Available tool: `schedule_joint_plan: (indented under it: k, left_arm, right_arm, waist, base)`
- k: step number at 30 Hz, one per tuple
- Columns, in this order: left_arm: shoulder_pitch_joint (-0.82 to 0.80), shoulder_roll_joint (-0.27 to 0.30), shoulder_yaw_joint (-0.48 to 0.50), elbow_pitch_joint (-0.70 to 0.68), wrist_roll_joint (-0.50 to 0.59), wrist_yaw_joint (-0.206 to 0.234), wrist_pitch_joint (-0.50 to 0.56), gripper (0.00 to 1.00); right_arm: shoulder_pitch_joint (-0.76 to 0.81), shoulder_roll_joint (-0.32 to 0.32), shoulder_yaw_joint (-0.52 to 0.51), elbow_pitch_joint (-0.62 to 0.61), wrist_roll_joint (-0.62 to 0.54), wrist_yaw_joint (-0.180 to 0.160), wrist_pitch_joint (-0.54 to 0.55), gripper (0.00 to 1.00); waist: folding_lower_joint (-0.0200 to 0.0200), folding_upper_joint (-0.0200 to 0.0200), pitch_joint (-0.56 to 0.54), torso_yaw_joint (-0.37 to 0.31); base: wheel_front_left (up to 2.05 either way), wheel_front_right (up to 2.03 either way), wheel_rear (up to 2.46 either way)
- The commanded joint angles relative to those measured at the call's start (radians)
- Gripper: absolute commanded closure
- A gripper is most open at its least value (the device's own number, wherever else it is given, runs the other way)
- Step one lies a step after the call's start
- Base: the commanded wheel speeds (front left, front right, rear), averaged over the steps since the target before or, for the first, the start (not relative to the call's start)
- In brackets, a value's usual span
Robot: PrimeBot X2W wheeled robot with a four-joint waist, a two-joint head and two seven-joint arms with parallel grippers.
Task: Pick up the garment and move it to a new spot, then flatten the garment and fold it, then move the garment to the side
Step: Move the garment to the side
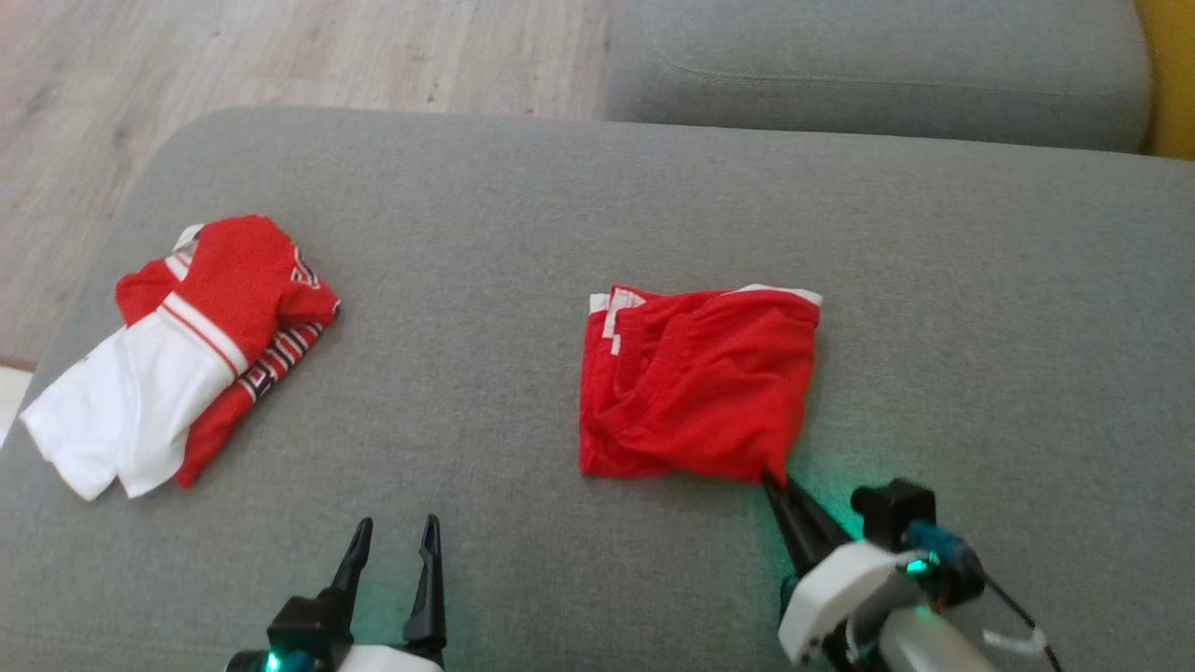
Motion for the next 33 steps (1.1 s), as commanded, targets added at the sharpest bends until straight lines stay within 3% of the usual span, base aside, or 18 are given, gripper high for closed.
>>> schedule_joint_plan:
  k: [1, 7, 8, 9, 10, 15, 23, 28, 33]
  left_arm:
    - [-0.022, 0.005, 0.025, -0.033, -0.009, -0.002, -0.005, 0.0]
    - [-0.011, 0.005, 0.023, -0.031, -0.013, -0.004, -0.005, 0.0]
    - [-0.012, 0.005, 0.022, -0.031, -0.015, -0.002, -0.005, 0.0]
    - [-0.013, 0.005, 0.023, -0.032, -0.015, -0.002, -0.005, 0.0]
    - [-0.014, 0.005, 0.024, -0.033, -0.014, -0.001, -0.005, 0.0]
    - [-0.018, 0.005, 0.04, -0.039, -0.006, 0.007, -0.005, 0.0]
    - [-0.034, 0.005, 0.099, -0.069, 0.05, 0.015, -0.005, 0.0]
    - [-0.041, 0.005, 0.129, -0.079, 0.092, 0.02, -0.005, 0.0]
    - [-0.032, 0.005, 0.142, -0.074, 0.107, 0.021, -0.005, 0.0]
  right_arm:
    - [0.013, 0.0, 0.029, -0.033, 0.007, -0.001, -0.014, 1.0]
    - [0.085, 0.0, 0.05, -0.026, -0.025, -0.001, -0.014, 1.0]
    - [0.098, 0.0, 0.047, -0.025, -0.028, -0.001, -0.014, 0.79]
    - [0.102, 0.0, 0.041, -0.033, -0.024, -0.001, -0.014, 0.1]
    - [0.107, 0.0, 0.038, -0.049, -0.016, -0.001, -0.014, 0.0]
    - [0.13, 0.0, -0.025, -0.16, -0.014, -0.001, -0.014, 0.0]
    - [0.141, 0.0, -0.241, -0.372, -0.069, -0.001, -0.014, 0.0]
    - [0.128, 0.0, -0.309, -0.393, -0.093, -0.001, -0.014, 0.0]
    - [0.121, 0.0, -0.311, -0.322, -0.115, -0.001, -0.014, 0.0]
  waist:
    - [0.0, 0.0, -0.007, -0.011]
    - [0.0, 0.0, -0.014, -0.044]
    - [0.0, 0.0, -0.013, -0.053]
    - [0.0, 0.0, -0.013, -0.059]
    - [0.0, 0.0, -0.013, -0.063]
    - [0.0, 0.0, -0.023, -0.093]
    - [0.0, 0.0, -0.032, -0.138]
    - [0.0, 0.0, -0.036, -0.156]
    - [0.0, 0.0, -0.04, -0.159]
  base:
    - [0.0, 0.0, 0.0]
    - [0.0, 0.0, 0.0]
    - [0.0, 0.0, 0.0]
    - [0.0, 0.0, 0.0]
    - [0.0, 0.0, 0.0]
    - [0.0, 0.0, 0.0]
    - [0.0, 0.0, 0.0]
    - [0.0, 0.0, 0.0]
    - [0.0, 0.0, 0.0]
